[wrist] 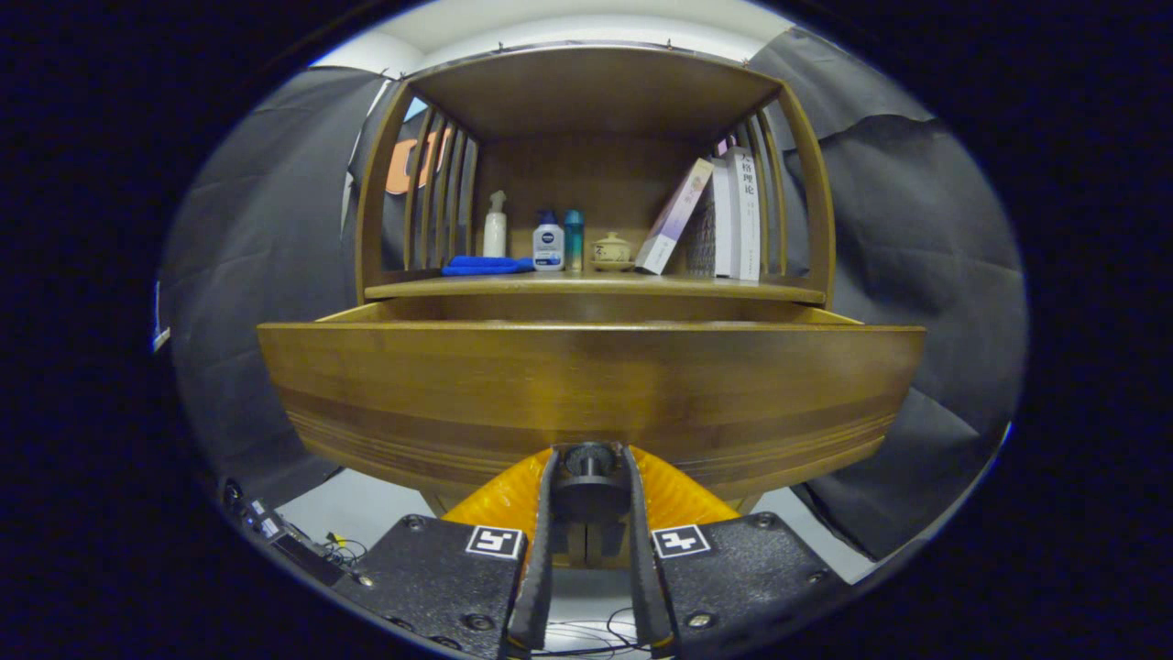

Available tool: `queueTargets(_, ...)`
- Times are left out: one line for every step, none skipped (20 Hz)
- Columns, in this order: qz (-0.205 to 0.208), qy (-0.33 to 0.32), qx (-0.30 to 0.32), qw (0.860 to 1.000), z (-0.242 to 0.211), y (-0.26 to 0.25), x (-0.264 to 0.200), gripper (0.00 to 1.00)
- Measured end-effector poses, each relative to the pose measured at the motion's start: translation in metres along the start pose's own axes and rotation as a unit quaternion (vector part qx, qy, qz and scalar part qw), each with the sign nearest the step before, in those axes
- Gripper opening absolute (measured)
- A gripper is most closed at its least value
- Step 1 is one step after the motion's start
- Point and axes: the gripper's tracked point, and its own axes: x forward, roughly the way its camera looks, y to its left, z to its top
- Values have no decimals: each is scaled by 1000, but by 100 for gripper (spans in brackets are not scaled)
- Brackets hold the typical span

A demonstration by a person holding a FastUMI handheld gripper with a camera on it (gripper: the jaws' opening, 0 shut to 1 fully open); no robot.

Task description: Pull open the drawer, take out the items inside it, and place them on the countertop above the cabinet.

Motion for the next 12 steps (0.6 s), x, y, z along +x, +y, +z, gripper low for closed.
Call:
queueTargets(0,3,4,1000,-3,1,-5,38)
queueTargets(1,0,6,1000,-5,1,-10,38)
queueTargets(2,2,8,1000,-7,0,-15,38)
queueTargets(3,2,9,1000,-7,1,-20,38)
queueTargets(6,1,8,1000,-10,3,-25,38)
queueTargets(8,2,7,1000,-12,4,-29,38)
queueTargets(9,2,6,1000,-14,5,-33,38)
queueTargets(11,2,8,1000,-15,7,-37,38)
queueTargets(12,5,10,1000,-17,8,-40,38)
queueTargets(12,6,14,1000,-17,9,-43,38)
queueTargets(12,5,16,1000,-18,9,-45,38)
queueTargets(12,6,15,1000,-20,9,-47,38)
